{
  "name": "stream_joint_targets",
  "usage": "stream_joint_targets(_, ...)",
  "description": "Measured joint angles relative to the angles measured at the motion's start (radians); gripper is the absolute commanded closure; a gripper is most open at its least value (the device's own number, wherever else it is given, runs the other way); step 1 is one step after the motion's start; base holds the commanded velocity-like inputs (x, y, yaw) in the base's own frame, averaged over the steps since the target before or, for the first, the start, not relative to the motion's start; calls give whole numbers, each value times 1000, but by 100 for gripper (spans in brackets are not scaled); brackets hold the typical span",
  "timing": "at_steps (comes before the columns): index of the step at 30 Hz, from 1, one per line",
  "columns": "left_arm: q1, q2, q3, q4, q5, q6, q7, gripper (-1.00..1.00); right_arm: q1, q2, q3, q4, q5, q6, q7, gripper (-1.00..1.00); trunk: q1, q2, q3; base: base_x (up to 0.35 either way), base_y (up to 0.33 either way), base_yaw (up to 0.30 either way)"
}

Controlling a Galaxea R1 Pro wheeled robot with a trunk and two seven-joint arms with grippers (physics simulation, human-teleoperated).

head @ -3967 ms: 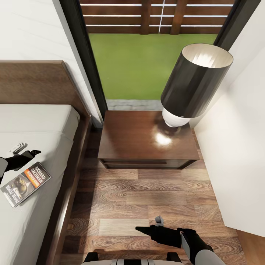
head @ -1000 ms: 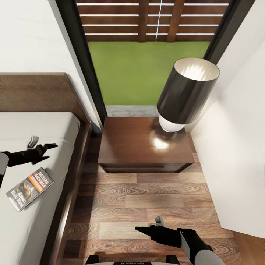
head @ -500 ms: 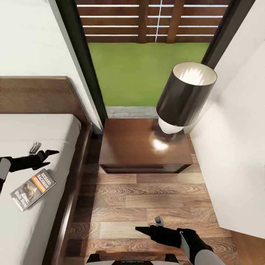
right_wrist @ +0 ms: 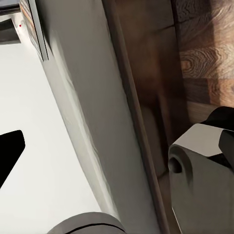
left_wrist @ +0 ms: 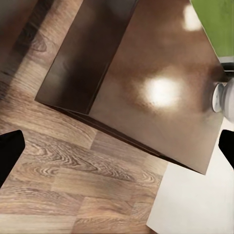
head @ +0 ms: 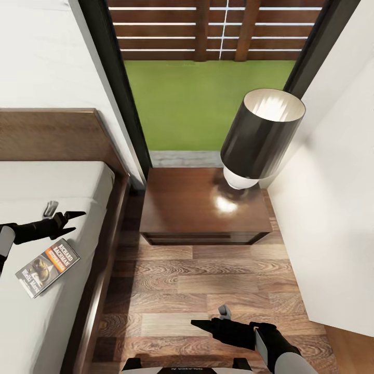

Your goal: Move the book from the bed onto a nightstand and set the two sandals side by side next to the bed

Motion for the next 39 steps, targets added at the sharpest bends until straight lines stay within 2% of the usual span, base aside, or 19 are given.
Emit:
stream_joint_targets(3, 0, -1, 0, 0, 0, 0, -1, -100, 0, 0, 0, 0, 0, 0, 0, -100, 0, 0, 0, 0, 0, 0)
stream_joint_targets(9, 0, -4, -2, 0, 1, 0, -2, -100, 0, 0, 0, -1, 0, 0, 0, -100, -23, 42, 19, 0, 0, 0)
stream_joint_targets(11, 0, -12, -5, -1, 2, 0, -3, -100, 0, 0, 0, -1, 0, 0, 0, -100, -31, 56, 25, 0, 0, 0)
stream_joint_targets(12, 0, -26, -7, -1, 3, 0, -4, -100, 0, 0, 0, -1, 0, 0, 0, -100, -34, 63, 28, 0, 0, 0)
stream_joint_targets(13, 0, -44, -7, -1, 7, 1, -26, -100, 0, 0, 0, -1, 0, 0, 0, -100, -38, 70, 31, 0, 0, 0)
stream_joint_targets(17, 0, -64, -7, 0, 4, 0, -90, -100, 0, 0, 0, -2, 0, 0, 0, -100, -54, 98, 44, 0, 0, 0)
stream_joint_targets(24, 0, -67, -7, 0, 2, -1, -111, -100, 0, 0, 0, -4, 0, 0, -1, -100, -80, 147, 66, 0, 0, 0)
stream_joint_targets(31, 44, -67, -7, 0, 0, -44, -115, -100, 0, 0, 0, -3, 0, -1, -4, -100, -107, 196, 88, 0, 0, 0)
stream_joint_targets(35, 50, -68, -7, 0, 1, -62, -117, -100, 0, 0, 0, -3, 0, -1, -4, -100, -107, 196, 88, 0, 0, 0)
stream_joint_targets(39, 51, -88, -8, 0, 4, -78, -116, -100, 0, 0, 0, -3, 0, -1, -7, -100, -107, 196, 88, 0, 0, 0)
